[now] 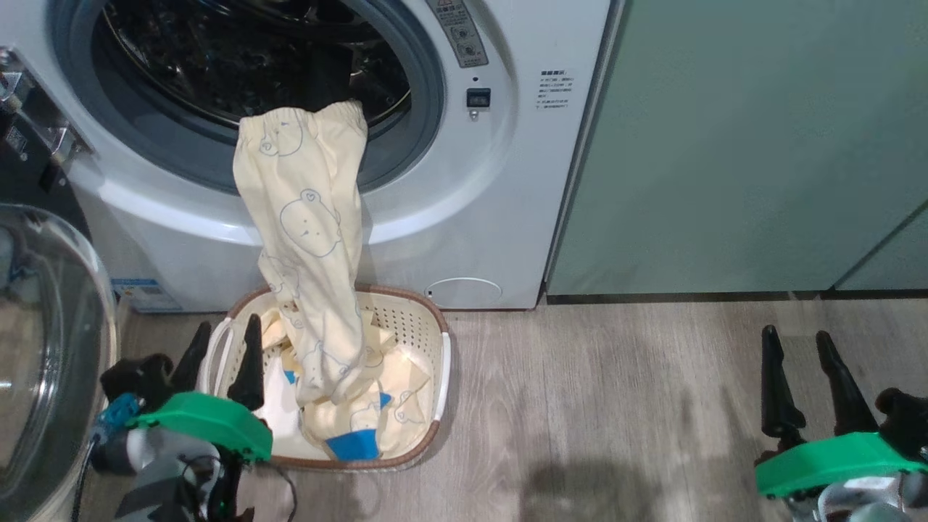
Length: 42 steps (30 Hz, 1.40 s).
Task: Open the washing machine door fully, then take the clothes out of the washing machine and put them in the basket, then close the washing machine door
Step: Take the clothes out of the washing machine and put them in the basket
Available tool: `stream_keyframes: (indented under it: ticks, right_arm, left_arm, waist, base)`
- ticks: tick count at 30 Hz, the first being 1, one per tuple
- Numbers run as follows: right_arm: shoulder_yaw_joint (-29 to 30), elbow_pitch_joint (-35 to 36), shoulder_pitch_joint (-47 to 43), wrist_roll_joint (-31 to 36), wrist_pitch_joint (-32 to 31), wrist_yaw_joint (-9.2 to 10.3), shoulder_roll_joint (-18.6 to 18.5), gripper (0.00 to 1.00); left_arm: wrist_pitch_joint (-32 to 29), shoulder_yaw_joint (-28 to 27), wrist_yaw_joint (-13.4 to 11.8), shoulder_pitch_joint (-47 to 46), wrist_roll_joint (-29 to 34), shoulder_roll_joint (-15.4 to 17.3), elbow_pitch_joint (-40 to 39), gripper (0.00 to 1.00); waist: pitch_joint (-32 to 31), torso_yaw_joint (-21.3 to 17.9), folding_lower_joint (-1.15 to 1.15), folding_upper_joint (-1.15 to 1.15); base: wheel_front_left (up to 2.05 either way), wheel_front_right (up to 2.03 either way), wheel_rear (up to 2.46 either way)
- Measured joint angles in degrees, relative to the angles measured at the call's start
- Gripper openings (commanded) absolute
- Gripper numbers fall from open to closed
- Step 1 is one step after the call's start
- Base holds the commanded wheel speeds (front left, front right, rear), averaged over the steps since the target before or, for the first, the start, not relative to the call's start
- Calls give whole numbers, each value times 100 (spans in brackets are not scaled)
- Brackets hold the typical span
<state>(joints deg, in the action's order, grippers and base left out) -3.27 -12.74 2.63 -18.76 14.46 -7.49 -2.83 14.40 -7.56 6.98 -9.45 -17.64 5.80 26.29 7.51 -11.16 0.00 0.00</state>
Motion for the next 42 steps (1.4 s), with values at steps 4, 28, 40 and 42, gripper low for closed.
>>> stream_keyframes:
  ticks: [4,28,40,42]
  right_arm:
    - [1,0,0,0,0,0,0,100]
    - [23,34,35,0,0,0,2,100]
    - [-64,93,476,-123,0,0,8,100]
    - [-78,107,554,-163,0,0,8,100]
  left_arm:
    - [0,-9,43,-2,51,-71,-3,100]
    - [-781,787,46,-1188,209,382,638,100]
    - [-2996,1020,46,-3222,-244,825,1307,100]
    - [-3279,1022,46,-3560,-301,920,1416,100]
  waist:
    - [-12,19,0,0]
    - [256,92,0,0]
    - [867,-44,1,0]
    - [1007,-89,1,0]
  base:
    - [0,0,0]
    - [0,0,0]
    - [0,0,0]
    - [0,0,0]
